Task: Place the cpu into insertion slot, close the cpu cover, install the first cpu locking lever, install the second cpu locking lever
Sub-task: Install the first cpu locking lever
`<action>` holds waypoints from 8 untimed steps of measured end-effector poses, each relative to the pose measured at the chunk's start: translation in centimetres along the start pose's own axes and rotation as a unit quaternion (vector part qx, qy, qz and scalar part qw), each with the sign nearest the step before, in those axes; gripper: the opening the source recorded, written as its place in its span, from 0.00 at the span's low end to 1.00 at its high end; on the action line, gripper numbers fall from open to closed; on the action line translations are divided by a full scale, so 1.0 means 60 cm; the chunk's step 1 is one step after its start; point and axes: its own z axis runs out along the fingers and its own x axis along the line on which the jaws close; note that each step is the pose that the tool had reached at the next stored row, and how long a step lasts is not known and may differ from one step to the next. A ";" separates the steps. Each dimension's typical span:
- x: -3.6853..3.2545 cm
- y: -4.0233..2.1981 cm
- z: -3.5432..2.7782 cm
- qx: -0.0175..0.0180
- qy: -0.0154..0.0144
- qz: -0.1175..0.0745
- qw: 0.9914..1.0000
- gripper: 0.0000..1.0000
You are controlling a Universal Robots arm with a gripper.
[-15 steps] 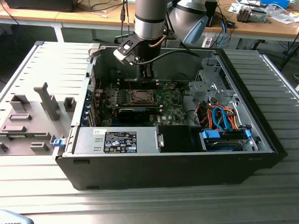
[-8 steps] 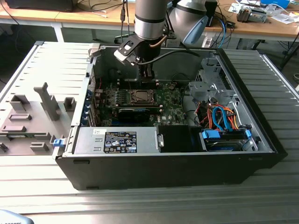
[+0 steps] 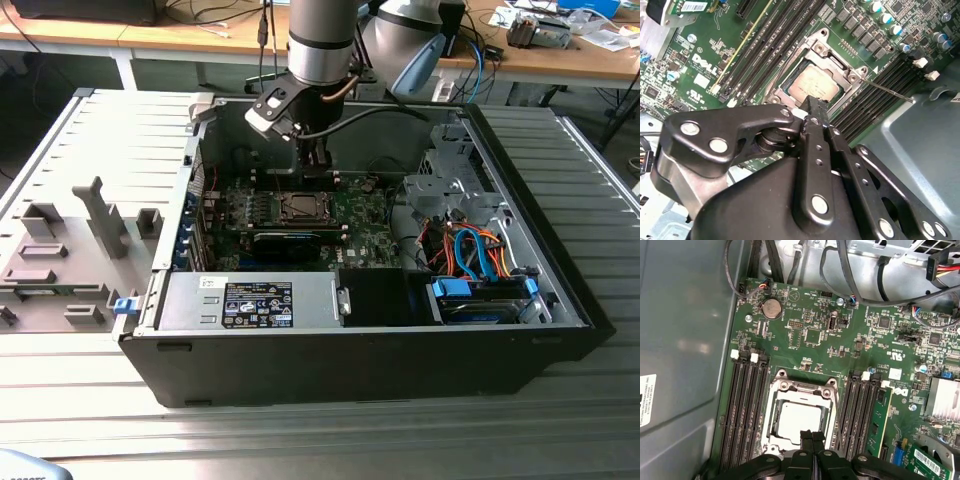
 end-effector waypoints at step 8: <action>0.000 0.000 0.000 0.000 0.000 -0.010 1.000 0.11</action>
